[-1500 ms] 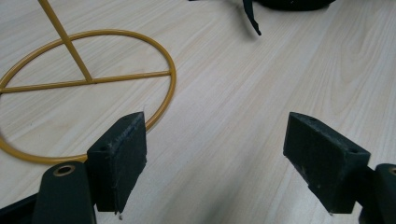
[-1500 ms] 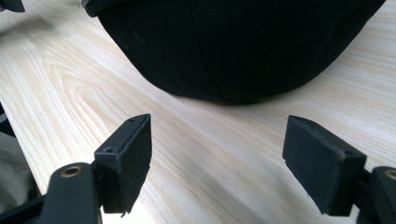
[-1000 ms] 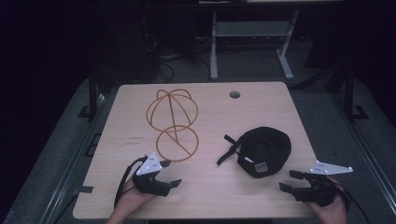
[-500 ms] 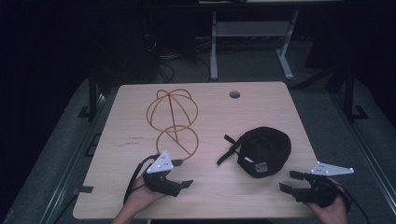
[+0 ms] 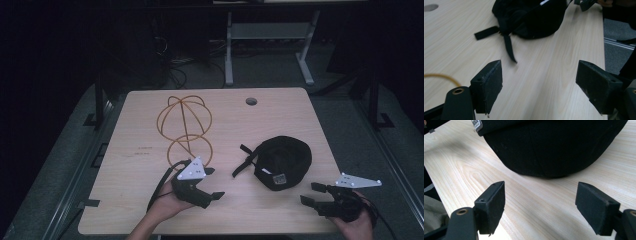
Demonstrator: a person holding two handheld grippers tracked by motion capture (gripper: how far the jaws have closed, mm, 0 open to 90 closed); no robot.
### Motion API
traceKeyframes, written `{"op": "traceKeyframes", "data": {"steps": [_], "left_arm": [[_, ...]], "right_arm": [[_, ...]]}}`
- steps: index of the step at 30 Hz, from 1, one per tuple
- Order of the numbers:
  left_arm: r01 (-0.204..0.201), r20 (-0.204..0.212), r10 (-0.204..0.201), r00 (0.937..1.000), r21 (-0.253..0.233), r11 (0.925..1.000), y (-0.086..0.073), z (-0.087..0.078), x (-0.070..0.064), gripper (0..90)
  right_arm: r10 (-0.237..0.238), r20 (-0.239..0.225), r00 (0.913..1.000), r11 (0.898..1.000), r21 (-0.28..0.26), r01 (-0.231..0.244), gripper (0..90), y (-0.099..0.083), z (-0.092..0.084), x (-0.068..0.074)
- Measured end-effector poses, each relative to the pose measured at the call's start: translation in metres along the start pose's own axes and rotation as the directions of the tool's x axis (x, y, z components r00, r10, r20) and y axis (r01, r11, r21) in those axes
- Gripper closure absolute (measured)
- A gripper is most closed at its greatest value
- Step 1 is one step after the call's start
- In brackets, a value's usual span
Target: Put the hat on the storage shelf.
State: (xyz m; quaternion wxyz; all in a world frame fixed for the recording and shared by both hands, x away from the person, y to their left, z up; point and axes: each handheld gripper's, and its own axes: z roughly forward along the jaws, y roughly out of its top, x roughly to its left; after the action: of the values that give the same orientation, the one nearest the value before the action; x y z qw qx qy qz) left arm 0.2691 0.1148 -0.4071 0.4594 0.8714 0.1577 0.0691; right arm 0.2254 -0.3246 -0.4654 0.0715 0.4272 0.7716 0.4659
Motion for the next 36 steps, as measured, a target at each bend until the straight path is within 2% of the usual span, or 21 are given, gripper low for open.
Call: {"op": "traceKeyframes", "data": {"steps": [8,12,13,21,30,33,35,36], "left_arm": [[-0.045,0.04,0.044,0.9982,0.016,0.9989,0.024,0.021,-0.003,20.9],[-0.05,0.059,0.048,0.9971,0.03,0.9983,0.03,0.029,-0.005,21.0],[-0.058,0.07,0.055,0.996,0.032,0.9978,0.035,0.036,-0.006,21.0],[-0.063,0.123,0.057,0.9908,0.045,0.997,0.055,0.054,-0.009,21.1],[-0.091,0.151,0.082,0.9851,0.056,0.9943,0.076,0.072,-0.011,21.1],[-0.098,0.154,0.085,0.9843,0.074,0.9925,0.085,0.085,-0.013,20.9],[-0.1,0.159,0.086,0.9835,0.08,0.9918,0.087,0.088,-0.014,20.8],[-0.108,0.165,0.093,0.9819,0.088,0.9903,0.091,0.095,-0.015,20.8]], "right_arm": [[0.0,-0.002,1.0,1.0,0.004,0.0,23.6,0.0,0.0,-0.001],[-0.002,-0.004,1.0,1.0,0.004,0.002,23.6,0.0,0.0,-0.001],[-0.004,-0.003,1.0,1.0,0.003,0.004,23.6,-0.001,0.0,-0.001],[-0.002,-0.002,1.0,1.0,0.007,0.002,23.6,-0.002,-0.001,-0.003],[0.005,-0.006,1.0,1.0,0.004,-0.005,23.6,-0.001,-0.001,-0.003],[-0.004,-0.008,1.0,1.0,0.005,0.005,23.6,-0.002,-0.001,-0.004],[-0.001,-0.01,0.9999,1.0,0.006,0.001,23.7,-0.002,-0.001,-0.005],[0.0,-0.011,0.9999,1.0,0.005,0.001,23.6,-0.002,-0.001,-0.005]]}}
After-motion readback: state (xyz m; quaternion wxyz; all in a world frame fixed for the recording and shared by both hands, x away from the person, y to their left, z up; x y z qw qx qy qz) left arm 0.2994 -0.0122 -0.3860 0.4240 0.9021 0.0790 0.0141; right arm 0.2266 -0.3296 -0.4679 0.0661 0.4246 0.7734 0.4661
